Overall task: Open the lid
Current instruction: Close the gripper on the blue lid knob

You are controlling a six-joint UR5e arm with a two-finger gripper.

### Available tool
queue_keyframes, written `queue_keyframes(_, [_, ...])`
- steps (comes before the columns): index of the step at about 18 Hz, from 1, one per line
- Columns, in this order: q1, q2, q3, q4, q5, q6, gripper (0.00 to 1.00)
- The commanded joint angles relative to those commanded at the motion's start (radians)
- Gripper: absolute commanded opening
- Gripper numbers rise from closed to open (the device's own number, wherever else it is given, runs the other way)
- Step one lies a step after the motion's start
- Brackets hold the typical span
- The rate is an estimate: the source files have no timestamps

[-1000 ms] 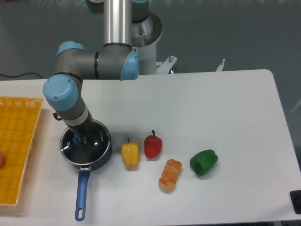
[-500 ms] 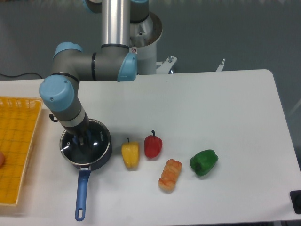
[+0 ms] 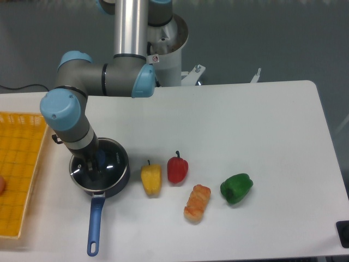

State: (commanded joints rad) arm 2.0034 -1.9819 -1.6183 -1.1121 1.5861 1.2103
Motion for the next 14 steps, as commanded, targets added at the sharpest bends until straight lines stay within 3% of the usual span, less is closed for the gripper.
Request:
queue_keyframes(12, [0.0,0.008,-0.011,-0.002,0.003,0.002,0.81])
queue_keyframes(14, [0.0,0.009,-0.011,-0.003,0.003,0.002,0.74])
